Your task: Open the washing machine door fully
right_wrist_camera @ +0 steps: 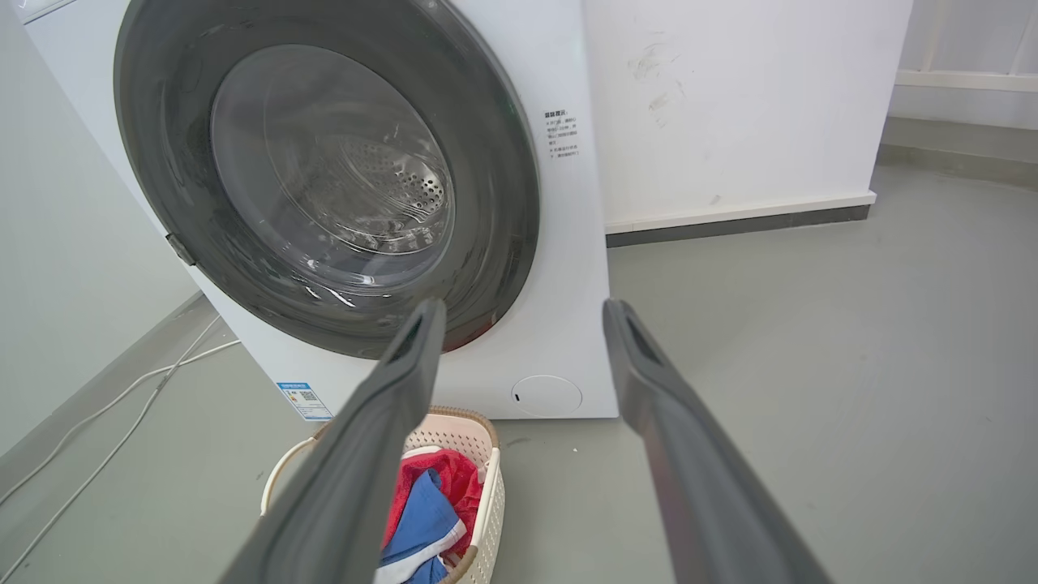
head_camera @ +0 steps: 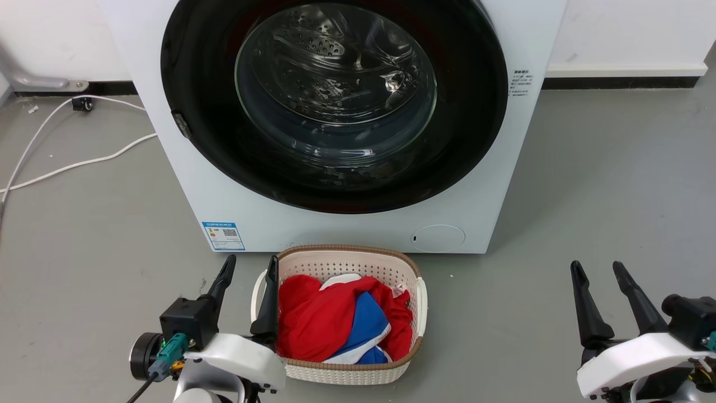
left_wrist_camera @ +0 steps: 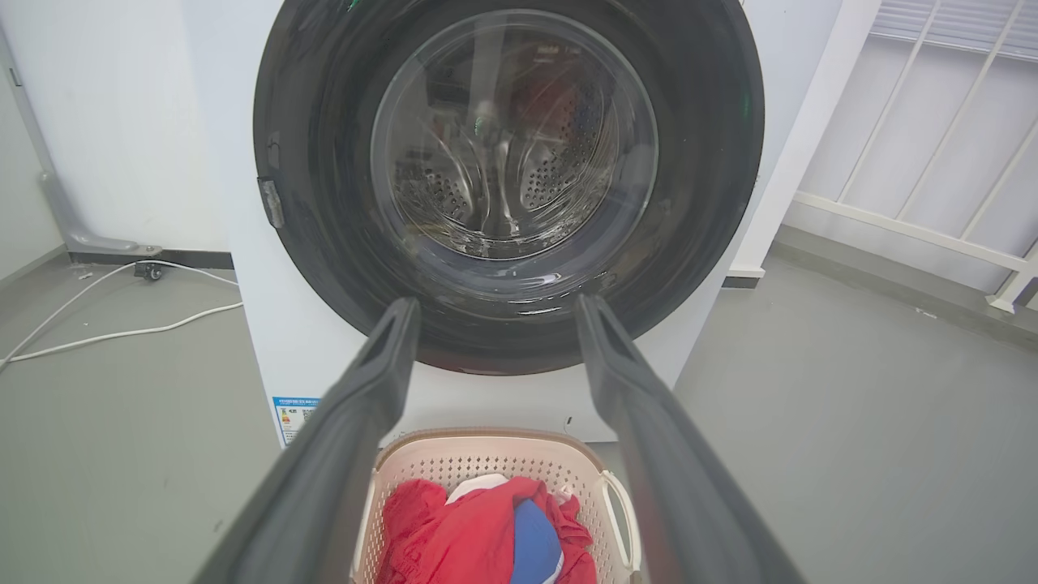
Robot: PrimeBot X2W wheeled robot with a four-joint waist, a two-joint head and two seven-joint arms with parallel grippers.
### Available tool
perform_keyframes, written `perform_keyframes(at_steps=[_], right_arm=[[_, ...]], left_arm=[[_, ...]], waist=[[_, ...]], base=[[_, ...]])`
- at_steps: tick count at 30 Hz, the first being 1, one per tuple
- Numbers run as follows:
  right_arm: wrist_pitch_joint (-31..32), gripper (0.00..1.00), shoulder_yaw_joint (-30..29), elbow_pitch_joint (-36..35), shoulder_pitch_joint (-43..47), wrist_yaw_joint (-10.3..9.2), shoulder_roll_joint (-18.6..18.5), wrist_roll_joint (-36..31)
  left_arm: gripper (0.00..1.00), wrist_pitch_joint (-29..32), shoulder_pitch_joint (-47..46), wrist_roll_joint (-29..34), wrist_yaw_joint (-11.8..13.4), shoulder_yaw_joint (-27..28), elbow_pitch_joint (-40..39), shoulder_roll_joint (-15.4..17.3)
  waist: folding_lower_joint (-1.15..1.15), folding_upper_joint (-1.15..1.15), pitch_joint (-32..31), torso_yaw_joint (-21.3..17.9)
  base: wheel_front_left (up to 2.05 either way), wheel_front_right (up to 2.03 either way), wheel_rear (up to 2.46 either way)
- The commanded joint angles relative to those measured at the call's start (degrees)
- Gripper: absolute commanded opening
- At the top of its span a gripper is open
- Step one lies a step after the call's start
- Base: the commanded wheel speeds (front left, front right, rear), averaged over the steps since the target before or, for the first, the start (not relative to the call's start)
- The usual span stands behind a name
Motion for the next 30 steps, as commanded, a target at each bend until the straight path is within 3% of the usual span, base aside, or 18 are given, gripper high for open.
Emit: perform_keyframes(at_steps=[1, 30], right_arm=[[-0.4, 1.00, -0.1, -0.7, 0.2, 0.10, 0.1, -1.3], [-3.0, 1.00, -1.0, -0.5, 0.1, 0.12, 1.3, -12.5]], left_arm=[[1.00, -0.6, -0.5, 1.3, 0.1, -0.1, -0.2, 0.3], [1.00, -3.9, 0.4, 11.5, -1.9, 1.7, 2.9, -2.0]], waist=[[0.00, 0.00, 0.0, 0.0], [0.00, 0.00, 0.0, 0.3]], base=[[0.00, 0.00, 0.00], [0.00, 0.00, 0.00]])
